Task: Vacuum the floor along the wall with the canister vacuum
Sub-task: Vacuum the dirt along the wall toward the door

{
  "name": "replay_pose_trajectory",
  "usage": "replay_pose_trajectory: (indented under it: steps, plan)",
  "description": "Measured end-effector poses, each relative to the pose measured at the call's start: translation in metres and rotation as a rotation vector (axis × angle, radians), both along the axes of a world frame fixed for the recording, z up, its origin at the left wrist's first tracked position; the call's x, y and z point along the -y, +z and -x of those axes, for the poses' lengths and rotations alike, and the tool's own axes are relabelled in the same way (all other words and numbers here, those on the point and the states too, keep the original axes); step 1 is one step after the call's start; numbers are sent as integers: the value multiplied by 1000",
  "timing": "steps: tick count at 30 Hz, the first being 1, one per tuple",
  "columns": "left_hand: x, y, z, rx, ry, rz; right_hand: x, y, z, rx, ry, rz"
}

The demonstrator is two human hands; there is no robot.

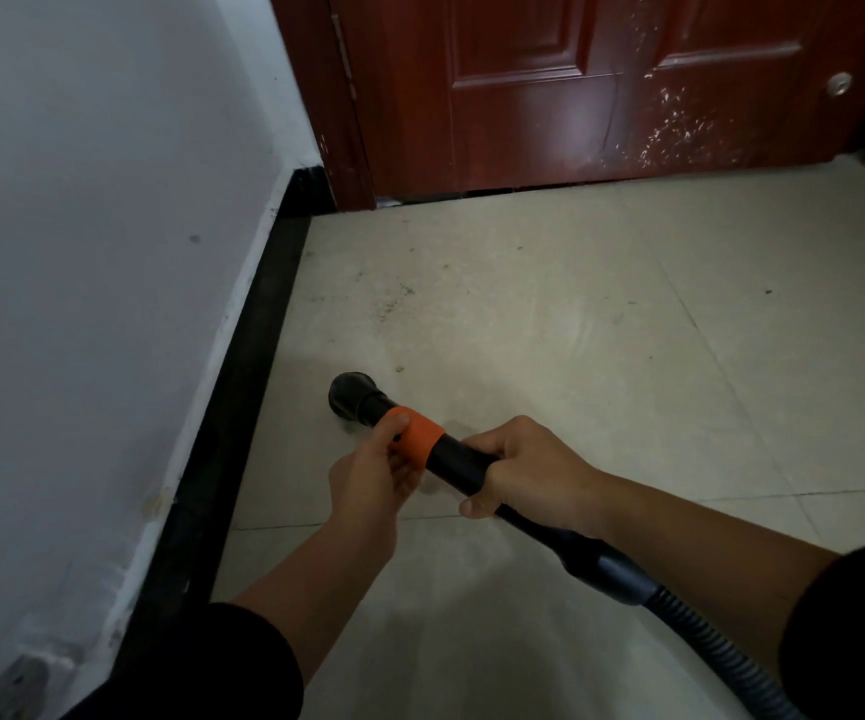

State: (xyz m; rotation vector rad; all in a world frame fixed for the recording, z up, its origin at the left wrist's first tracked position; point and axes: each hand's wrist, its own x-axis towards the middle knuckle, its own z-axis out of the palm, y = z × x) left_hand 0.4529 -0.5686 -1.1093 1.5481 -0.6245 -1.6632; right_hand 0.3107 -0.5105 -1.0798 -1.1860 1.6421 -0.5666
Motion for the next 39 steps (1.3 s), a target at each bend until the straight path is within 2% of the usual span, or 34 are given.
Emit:
replay_pose_trajectory:
  steps: [10,16,32,39]
  plan:
    - [9,-7,-33,29,55,18,16,-5,-33,34,78,-19]
    - [0,-6,-25,44,54,14,8,-4,-23,25,72,-23]
    - [-60,6,84,-34,-68,-70,-70,10,76,-85,-90,-32]
    - [-59,6,144,-67,-78,-127,-79,3,124,-13,-238,-33]
